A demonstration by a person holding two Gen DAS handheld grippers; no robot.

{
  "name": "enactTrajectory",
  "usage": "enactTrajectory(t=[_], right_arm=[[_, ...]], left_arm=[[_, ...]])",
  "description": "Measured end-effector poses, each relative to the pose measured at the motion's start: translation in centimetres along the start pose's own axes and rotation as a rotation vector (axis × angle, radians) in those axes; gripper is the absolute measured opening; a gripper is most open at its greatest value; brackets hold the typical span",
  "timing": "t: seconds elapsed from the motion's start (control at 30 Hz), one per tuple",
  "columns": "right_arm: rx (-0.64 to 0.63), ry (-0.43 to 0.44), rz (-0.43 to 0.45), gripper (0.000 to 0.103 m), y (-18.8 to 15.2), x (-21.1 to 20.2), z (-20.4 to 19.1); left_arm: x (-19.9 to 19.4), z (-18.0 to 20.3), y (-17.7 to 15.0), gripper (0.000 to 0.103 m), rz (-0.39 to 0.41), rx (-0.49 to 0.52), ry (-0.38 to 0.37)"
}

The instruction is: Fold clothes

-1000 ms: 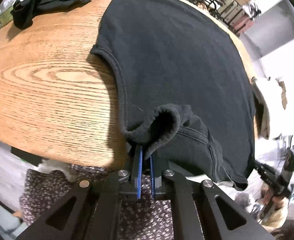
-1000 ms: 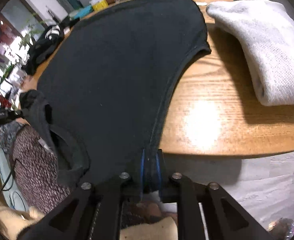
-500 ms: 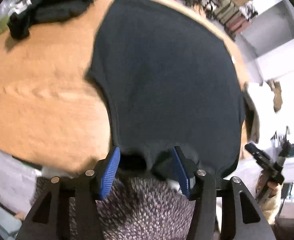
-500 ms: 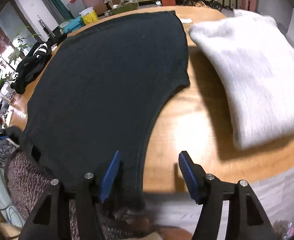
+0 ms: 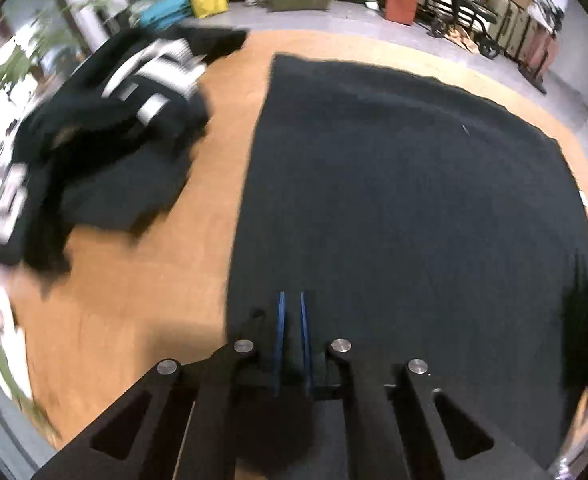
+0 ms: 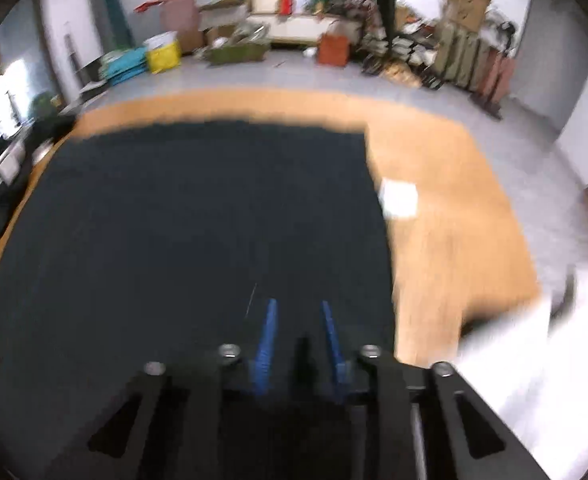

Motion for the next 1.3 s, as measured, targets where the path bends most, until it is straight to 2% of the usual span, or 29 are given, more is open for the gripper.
enactTrajectory(t=[0.1,0.2,0.33,0.4,0.53,0.8,0.93,1.07,1.2,1.3], right_arm=[[0.105,-0.002,-0.023,0.020,7.1,4.0,-0.2],[0.177,0.019,-0.071,0.021,11.3,7.4,-0.7],[0.177,-0.017,-0.103,0.021,13.5,10.0,-0.9],[0.177,-0.010,-0.112,0.021,13.5,10.4,-0.5],[0.170,-0.007,-0.116,0.021,14.3,11.8,-2.0],[0.080,-0.027,-0.100,0.023,12.6,12.9,-3.5],[0.062,-0.024,-0.111,0.023,12.8,12.9,-3.9],[0.041,-0.089,-0.070,0.023,14.3,14.0,-5.1],[0.028,-0.104,-0.059,0.017,14.6,14.1,-6.0],[0.018,-0.106,-0.047,0.017,14.7,14.0,-6.2]], left_arm=[[2.2,0.9,4.4,0.008,0.020,0.031,-0.031],[3.9,1.2,8.4,0.008,0.014,0.035,-0.075],[4.8,0.3,13.7,0.008,0.040,-0.022,-0.137],[5.2,0.5,16.1,0.008,0.055,-0.064,-0.208],[6.7,1.7,19.3,0.008,0.075,-0.107,-0.276],[11.2,4.3,21.1,0.008,0.096,-0.077,-0.282],[13.7,4.5,20.8,0.008,0.047,-0.087,-0.254],[14.4,4.5,21.6,0.008,0.072,-0.072,-0.220],[14.9,4.7,22.3,0.006,0.081,-0.076,-0.176],[15.1,4.7,22.7,0.006,0.091,-0.090,-0.171]])
Point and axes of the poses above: each gripper's, at about its wrist camera, not at the fingertips, and x roughly the way its jaws point, z to its right, y to its top, the point moved 9 cm from there along x, roughly the way its jaws point, and after that the axes turned 13 degrees about -y, right-handed, at the moved point
